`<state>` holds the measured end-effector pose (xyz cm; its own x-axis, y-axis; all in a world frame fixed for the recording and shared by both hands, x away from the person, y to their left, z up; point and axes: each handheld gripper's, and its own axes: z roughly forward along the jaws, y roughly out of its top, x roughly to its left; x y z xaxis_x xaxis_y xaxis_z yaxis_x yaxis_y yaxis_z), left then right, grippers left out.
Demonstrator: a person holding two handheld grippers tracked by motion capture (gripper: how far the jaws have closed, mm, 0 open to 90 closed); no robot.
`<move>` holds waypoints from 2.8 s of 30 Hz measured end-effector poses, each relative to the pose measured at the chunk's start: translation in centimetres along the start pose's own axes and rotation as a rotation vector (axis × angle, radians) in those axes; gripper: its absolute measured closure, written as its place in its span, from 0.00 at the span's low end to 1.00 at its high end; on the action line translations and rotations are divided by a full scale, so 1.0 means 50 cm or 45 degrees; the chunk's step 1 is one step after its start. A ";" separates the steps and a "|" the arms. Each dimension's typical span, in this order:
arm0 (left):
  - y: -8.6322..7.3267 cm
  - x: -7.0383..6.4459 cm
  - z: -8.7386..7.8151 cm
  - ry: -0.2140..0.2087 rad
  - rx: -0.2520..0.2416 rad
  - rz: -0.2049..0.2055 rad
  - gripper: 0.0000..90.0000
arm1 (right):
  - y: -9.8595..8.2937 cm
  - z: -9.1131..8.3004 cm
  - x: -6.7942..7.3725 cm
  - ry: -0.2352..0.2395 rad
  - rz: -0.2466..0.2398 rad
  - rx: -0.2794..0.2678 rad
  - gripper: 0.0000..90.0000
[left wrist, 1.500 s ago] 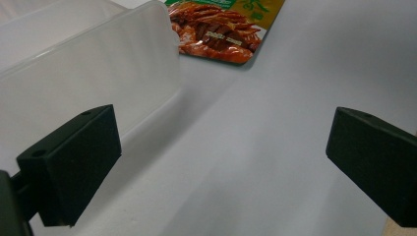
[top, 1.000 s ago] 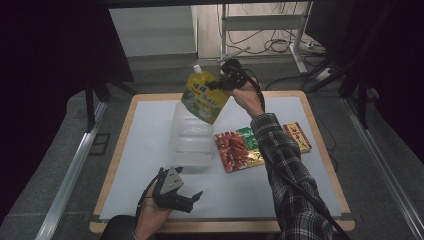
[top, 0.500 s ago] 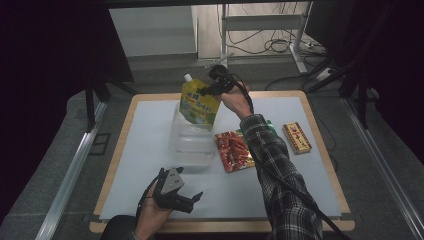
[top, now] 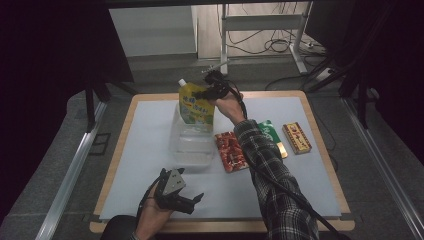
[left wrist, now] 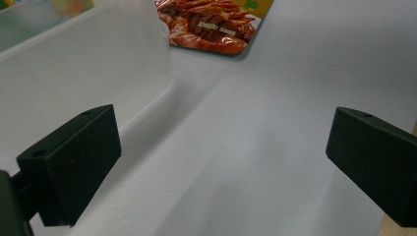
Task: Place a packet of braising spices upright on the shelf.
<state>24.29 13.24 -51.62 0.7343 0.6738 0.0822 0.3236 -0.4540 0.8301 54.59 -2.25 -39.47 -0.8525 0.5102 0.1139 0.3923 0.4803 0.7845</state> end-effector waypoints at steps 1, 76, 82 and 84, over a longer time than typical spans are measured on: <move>0.000 0.000 0.000 0.002 -0.007 -0.007 0.00 | 0.001 -0.005 0.001 -0.012 -0.016 -0.012 0.78; 0.007 -0.020 -0.012 0.018 -0.162 0.106 0.00 | -0.296 -0.263 0.035 -0.176 -0.100 -0.020 0.00; 0.007 -0.022 -0.012 0.011 -0.174 0.100 0.00 | -0.330 -0.277 0.042 -0.210 -0.101 -0.030 0.00; 0.007 -0.023 -0.012 0.012 -0.174 0.101 0.00 | -0.336 -0.278 0.042 -0.218 -0.102 -0.028 0.00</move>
<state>23.21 12.64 -51.10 0.7487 0.6444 0.1554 0.1800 -0.4232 0.8880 41.39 -19.16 -43.92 -0.8084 0.5862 -0.0534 0.3163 0.5092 0.8004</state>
